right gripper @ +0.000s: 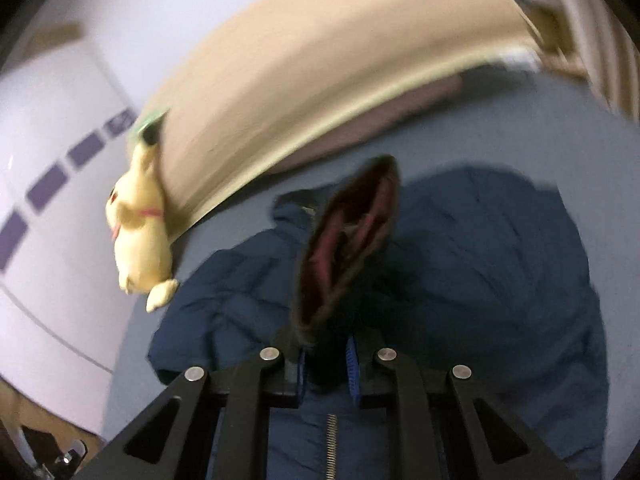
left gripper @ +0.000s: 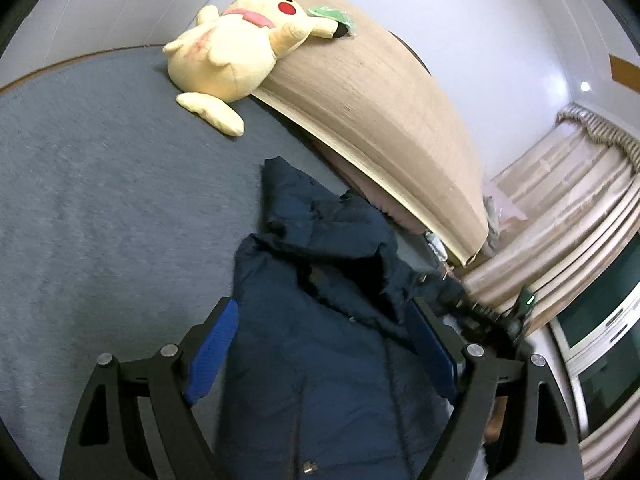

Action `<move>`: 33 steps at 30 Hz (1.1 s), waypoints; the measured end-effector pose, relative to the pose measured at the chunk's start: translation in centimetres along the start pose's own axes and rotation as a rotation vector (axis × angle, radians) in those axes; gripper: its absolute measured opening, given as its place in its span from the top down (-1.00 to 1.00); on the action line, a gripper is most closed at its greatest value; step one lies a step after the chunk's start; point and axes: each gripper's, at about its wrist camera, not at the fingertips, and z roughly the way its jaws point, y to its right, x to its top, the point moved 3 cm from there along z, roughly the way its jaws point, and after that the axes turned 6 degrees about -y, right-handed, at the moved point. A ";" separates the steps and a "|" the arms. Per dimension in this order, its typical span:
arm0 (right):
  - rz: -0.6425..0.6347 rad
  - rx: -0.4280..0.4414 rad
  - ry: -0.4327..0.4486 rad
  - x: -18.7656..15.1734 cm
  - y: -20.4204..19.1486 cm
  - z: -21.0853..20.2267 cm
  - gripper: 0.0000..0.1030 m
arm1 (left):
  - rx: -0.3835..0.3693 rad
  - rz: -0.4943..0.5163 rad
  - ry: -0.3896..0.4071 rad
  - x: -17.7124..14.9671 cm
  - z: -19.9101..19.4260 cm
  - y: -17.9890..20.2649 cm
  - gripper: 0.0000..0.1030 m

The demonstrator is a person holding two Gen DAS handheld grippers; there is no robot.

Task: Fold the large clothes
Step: 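Lift the brown-lined cuff with the right gripper, lay it across the chest, open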

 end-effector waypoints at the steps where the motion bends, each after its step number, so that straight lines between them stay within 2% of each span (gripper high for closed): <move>1: 0.031 0.008 -0.012 -0.1 1.1 0.4 0.68 | -0.016 -0.007 -0.010 0.3 0.6 0.5 -0.68; 3: 0.095 0.034 -0.032 -0.3 3.2 1.1 0.68 | -0.043 -0.029 -0.027 0.9 1.8 1.1 -0.70; 7: 0.129 0.066 -0.043 0.0 4.7 1.8 0.67 | -0.124 -0.163 -0.097 2.5 5.7 1.5 -0.73; 11: 0.117 0.089 -0.037 0.2 4.9 1.3 0.67 | -0.215 -0.387 -0.121 4.0 9.5 0.0 -0.73; 13: 0.112 0.101 -0.039 0.2 4.7 1.5 0.67 | -0.239 -0.492 -0.105 4.5 10.5 -1.0 -0.73; 15: 0.107 0.108 -0.034 0.4 5.1 1.1 0.67 | -0.253 -0.547 -0.097 5.1 11.4 -1.5 -0.73; 19: 0.094 0.119 -0.003 1.5 5.0 -0.6 0.73 | -0.217 -0.566 -0.129 5.6 13.4 -1.9 -0.73; 23: 0.044 0.115 0.035 3.2 4.0 -2.8 0.77 | -0.193 -0.595 -0.125 5.1 14.2 -2.4 -0.73; 29: -0.020 0.107 0.080 4.7 2.3 -4.7 0.79 | -0.156 -0.535 -0.118 4.7 14.4 -1.2 -0.73; 33: -0.055 0.106 0.106 5.0 1.2 -6.2 0.79 | -0.136 -0.560 -0.115 4.8 15.0 -1.5 -0.72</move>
